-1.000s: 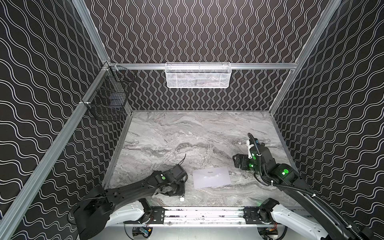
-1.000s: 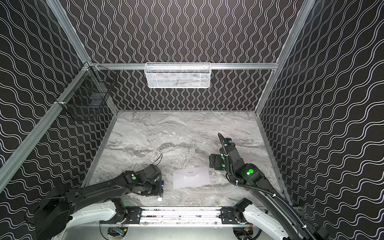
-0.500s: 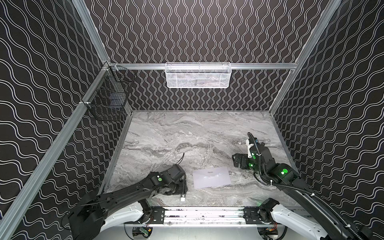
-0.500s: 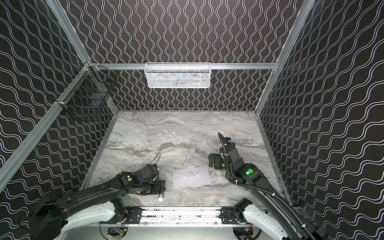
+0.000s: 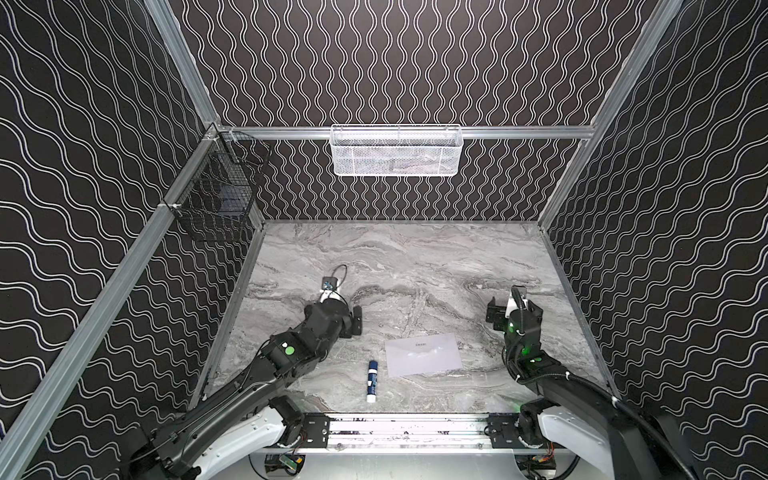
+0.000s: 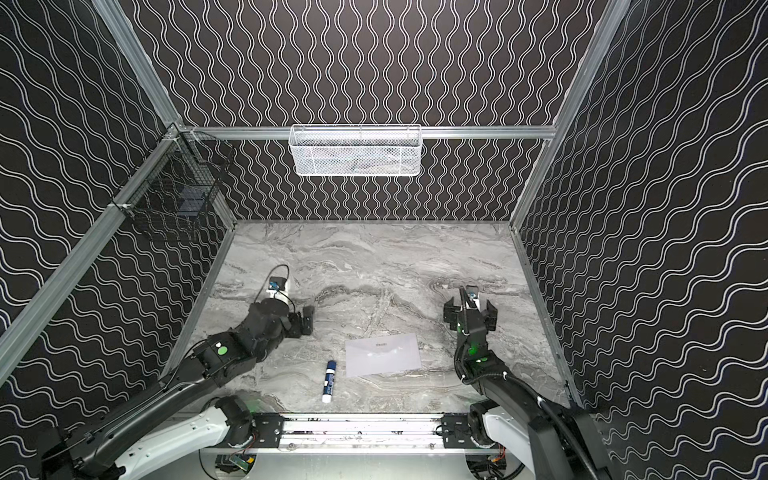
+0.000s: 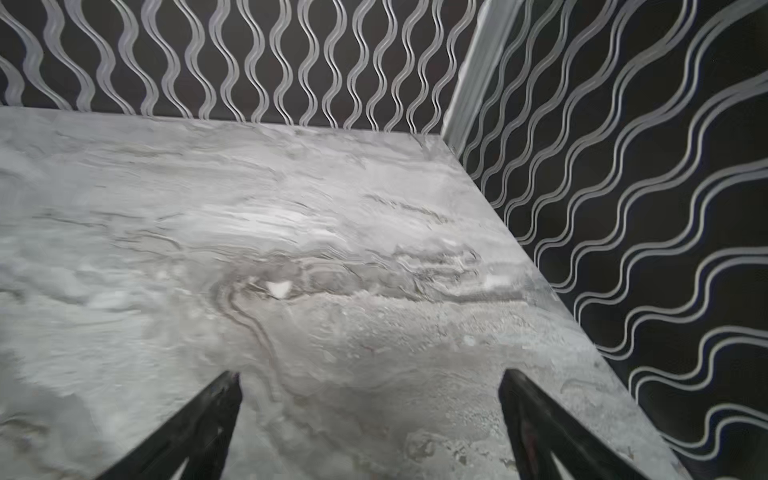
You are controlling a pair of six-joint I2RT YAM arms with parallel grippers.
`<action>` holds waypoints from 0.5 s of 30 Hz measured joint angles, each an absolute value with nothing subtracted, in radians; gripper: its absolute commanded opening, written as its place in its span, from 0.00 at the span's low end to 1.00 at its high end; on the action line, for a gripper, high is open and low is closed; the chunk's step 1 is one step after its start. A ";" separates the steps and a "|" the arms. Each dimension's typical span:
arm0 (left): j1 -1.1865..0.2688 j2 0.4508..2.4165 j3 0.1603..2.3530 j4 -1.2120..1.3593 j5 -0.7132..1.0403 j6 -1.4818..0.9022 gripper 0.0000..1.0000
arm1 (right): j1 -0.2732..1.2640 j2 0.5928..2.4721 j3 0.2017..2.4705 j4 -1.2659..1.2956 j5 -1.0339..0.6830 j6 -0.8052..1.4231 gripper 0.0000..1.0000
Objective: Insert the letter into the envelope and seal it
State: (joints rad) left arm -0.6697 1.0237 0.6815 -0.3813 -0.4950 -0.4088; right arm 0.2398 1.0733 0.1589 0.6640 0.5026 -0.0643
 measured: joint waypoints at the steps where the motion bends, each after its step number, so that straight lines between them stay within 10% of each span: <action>1: -0.631 1.029 0.653 -0.332 -0.501 -0.355 0.98 | 0.215 1.107 0.140 0.728 0.486 -0.064 1.00; 9: -0.203 1.238 0.344 0.207 -0.303 0.017 0.91 | 0.146 1.549 0.072 1.341 0.408 -0.095 1.00; 15: -0.135 1.515 0.450 0.540 -0.141 0.111 0.87 | 0.024 1.541 0.222 1.314 0.271 -0.054 1.00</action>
